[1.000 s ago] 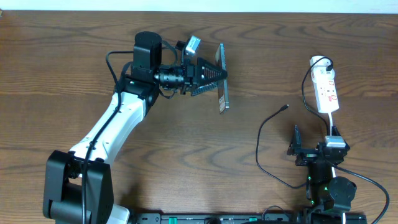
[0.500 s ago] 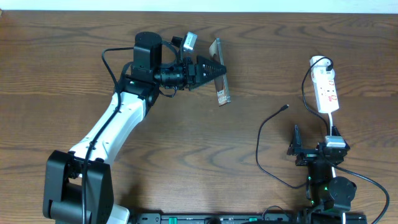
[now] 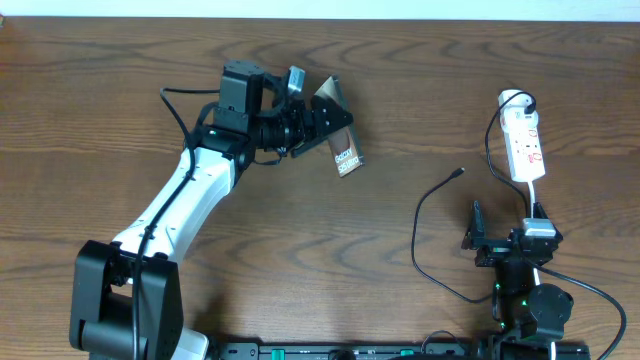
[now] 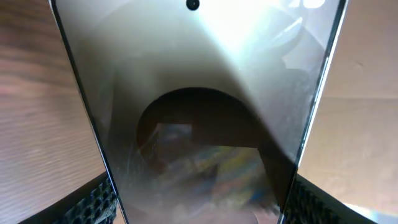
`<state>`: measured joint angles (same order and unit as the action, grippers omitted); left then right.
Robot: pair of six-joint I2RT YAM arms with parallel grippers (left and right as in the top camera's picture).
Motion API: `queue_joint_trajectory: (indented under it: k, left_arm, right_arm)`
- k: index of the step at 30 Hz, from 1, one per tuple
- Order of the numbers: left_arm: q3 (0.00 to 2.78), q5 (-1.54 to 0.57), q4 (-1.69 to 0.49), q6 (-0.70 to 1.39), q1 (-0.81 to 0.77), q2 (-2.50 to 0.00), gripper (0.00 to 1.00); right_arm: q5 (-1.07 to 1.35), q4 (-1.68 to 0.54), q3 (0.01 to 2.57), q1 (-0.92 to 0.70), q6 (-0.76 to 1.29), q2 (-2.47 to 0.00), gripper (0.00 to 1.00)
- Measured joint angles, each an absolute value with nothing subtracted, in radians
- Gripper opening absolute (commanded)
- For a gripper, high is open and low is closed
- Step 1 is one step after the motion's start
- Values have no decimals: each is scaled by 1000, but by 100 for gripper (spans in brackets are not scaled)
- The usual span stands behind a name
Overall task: Plug charger to phone and switch on socket
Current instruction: 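Hold the phone upright with the left gripper, adjusting its tilt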
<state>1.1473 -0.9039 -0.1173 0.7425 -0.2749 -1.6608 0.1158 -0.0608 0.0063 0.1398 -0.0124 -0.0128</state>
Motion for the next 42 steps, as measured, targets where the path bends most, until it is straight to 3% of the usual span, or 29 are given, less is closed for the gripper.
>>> queue_joint_trajectory:
  k: [18,42]
  left_arm:
    - [1147,-811,-183,738,-274,-1661,63]
    - [1147,-1021,-183,775,-275,-1661,59]
  right_arm:
    - [116,-61,6,140,-12,-13,99]
    - [116,-61,6,140,-12,-13,99]
